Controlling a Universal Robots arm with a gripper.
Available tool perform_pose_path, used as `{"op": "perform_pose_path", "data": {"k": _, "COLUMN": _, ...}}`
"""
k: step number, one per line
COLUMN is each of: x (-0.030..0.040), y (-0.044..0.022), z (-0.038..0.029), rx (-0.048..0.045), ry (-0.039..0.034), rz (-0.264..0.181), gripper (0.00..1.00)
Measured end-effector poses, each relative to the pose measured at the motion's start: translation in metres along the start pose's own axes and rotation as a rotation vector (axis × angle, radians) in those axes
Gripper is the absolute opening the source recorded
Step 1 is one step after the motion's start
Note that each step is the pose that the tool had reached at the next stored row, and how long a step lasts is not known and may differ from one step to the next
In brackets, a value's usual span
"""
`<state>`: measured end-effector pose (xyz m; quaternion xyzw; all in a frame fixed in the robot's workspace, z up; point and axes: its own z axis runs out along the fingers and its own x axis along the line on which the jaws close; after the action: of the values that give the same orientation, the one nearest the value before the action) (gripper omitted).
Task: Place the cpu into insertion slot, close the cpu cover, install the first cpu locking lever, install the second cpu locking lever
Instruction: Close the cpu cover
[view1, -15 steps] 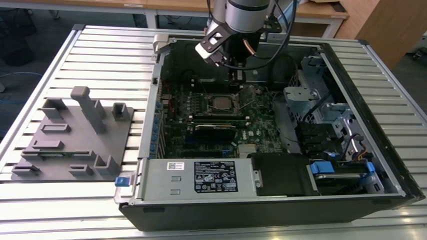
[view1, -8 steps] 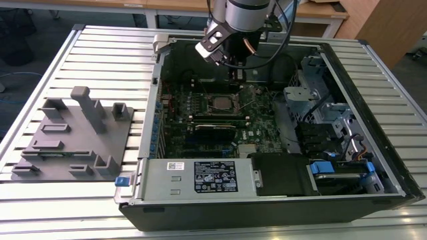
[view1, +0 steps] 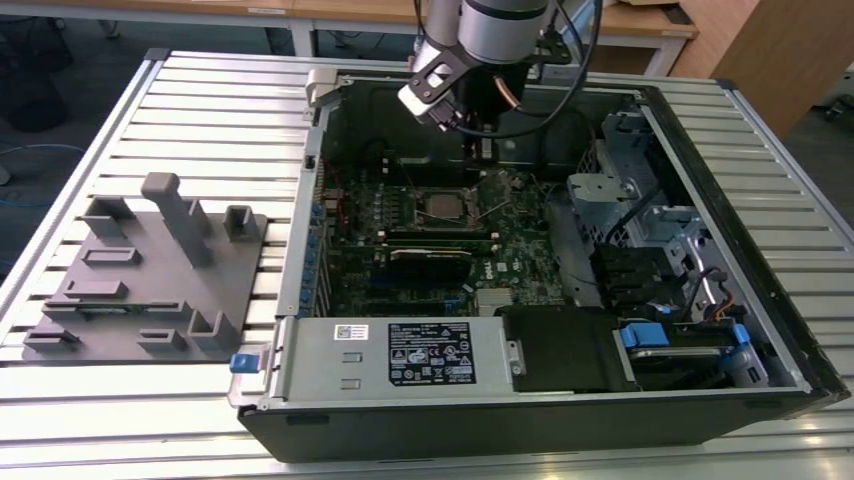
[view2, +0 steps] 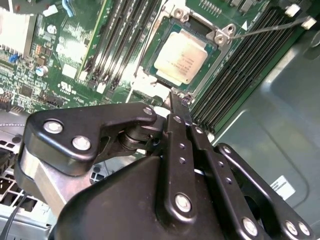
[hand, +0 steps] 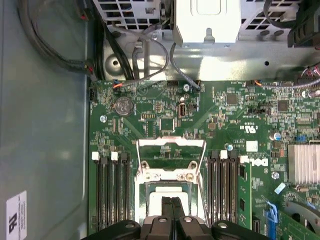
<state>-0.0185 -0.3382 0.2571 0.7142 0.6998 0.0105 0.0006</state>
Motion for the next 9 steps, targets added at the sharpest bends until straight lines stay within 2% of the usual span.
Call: {"op": "perform_pose_path", "data": {"k": 9, "x": 0.0001, "y": 0.0005, "z": -0.0013, "rx": -0.0002, "ry": 0.0004, "rz": 0.000, "gripper": 0.10}}
